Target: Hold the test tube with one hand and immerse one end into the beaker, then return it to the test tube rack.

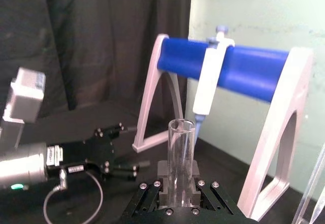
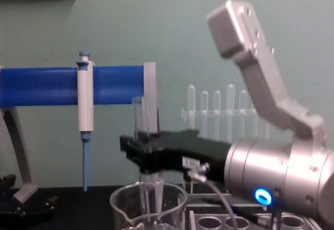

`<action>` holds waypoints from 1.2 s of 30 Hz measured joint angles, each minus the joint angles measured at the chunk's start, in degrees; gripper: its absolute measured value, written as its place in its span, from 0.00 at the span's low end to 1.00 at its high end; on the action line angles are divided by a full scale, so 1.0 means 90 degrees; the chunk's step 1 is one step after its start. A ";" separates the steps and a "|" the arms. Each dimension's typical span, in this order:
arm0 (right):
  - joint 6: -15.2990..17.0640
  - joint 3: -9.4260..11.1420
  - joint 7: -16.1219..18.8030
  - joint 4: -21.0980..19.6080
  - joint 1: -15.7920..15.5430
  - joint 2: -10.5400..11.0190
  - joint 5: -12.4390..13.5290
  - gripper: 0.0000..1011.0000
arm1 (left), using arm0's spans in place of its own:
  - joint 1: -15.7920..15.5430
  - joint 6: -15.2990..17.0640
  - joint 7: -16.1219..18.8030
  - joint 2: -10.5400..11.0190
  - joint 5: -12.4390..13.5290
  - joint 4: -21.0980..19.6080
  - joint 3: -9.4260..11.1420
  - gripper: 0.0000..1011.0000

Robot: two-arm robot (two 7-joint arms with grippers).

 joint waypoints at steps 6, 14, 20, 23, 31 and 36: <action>0.0399 0.0118 -0.0051 -0.0657 -0.0001 0.0103 0.0028 0.22 | 0.0000 0.0000 0.0000 0.0000 0.0000 0.0000 0.0000 0.99; 0.0688 0.0377 -0.0168 -0.1424 -0.0108 0.0217 0.0297 0.22 | 0.0000 0.0000 0.0000 0.0000 0.0000 0.0000 0.0000 0.99; 0.0924 0.0624 -0.0370 -0.2089 -0.0408 0.0514 0.0363 0.22 | 0.0000 0.0000 0.0000 0.0000 0.0000 0.0000 0.0000 0.99; 0.0998 0.0786 -0.0479 -0.2369 -0.0641 0.0690 0.0360 0.22 | 0.0000 0.0000 0.0000 0.0000 0.0000 0.0000 0.0000 0.99; 0.0944 0.1206 -0.0669 -0.2699 -0.1310 0.0993 0.0370 0.22 | 0.0000 0.0000 0.0000 0.0000 0.0000 0.0000 0.0000 0.99; 0.0748 0.1313 -0.0699 -0.2574 -0.1590 0.1003 0.0371 0.22 | 0.0000 0.0000 0.0000 0.0000 0.0000 0.0000 0.0000 0.99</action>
